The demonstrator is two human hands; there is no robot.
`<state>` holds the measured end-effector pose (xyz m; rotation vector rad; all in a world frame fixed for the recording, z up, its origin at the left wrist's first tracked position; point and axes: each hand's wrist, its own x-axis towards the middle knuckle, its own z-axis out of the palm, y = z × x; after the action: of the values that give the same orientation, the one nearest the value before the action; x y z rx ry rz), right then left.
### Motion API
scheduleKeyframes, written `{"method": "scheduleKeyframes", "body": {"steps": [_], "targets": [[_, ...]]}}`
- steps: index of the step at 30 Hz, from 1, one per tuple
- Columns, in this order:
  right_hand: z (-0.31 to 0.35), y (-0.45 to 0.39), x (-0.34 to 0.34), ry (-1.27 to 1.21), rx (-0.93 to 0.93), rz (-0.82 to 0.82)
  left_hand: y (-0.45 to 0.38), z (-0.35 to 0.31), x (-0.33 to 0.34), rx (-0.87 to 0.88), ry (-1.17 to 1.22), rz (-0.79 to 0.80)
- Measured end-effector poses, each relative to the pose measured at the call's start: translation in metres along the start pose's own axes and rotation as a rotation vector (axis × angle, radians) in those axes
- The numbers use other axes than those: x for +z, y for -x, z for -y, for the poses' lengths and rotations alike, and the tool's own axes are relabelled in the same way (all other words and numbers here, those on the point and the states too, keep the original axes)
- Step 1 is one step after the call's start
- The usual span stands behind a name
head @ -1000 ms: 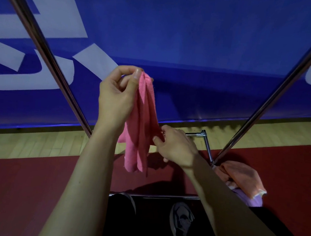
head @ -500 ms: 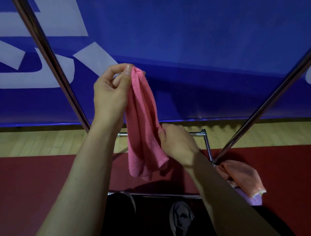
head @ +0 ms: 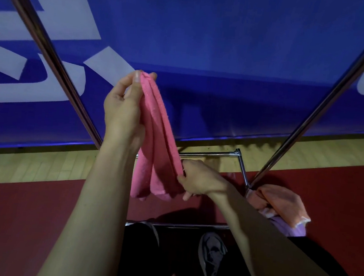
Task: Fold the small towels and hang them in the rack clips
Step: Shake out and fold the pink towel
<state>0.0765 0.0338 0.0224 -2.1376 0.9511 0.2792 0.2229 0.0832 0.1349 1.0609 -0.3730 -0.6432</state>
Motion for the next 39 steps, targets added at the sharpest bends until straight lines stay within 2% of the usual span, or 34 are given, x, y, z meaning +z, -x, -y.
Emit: {"method": "scheduleKeyframes", "body": {"steps": [5, 9, 15, 21, 25, 30, 34, 39], "targets": [[-0.018, -0.013, 0.002, 0.223, 0.075, -0.020, -0.004, -0.006, -0.003, -0.099, 0.185, -0.022], [-0.026, -0.015, 0.006, 0.287, 0.131, 0.058, -0.011, -0.005, -0.010, -0.128, 0.288, 0.018], [-0.030, -0.010, 0.001, 0.234, 0.197, 0.078, -0.021, -0.002, -0.021, -0.194, 0.433, 0.071], [-0.045, -0.012, 0.008, -0.004, 0.343, 0.145, -0.023, 0.002, -0.022, -0.237, 0.543, 0.025], [-0.048, -0.015, 0.001, -0.100, 0.286, 0.097, -0.017, -0.002, -0.020, -0.310, 0.655, 0.048], [-0.045, -0.014, -0.009, 0.018, 0.253, -0.080, -0.018, -0.003, -0.023, -0.341, 0.782, 0.080], [-0.040, -0.009, -0.011, 0.036, 0.222, -0.088, -0.018, -0.004, -0.022, -0.351, 0.794, 0.078], [-0.039, -0.008, -0.009, -0.123, 0.291, -0.144, -0.018, -0.004, -0.021, -0.325, 0.849, 0.096]]}}
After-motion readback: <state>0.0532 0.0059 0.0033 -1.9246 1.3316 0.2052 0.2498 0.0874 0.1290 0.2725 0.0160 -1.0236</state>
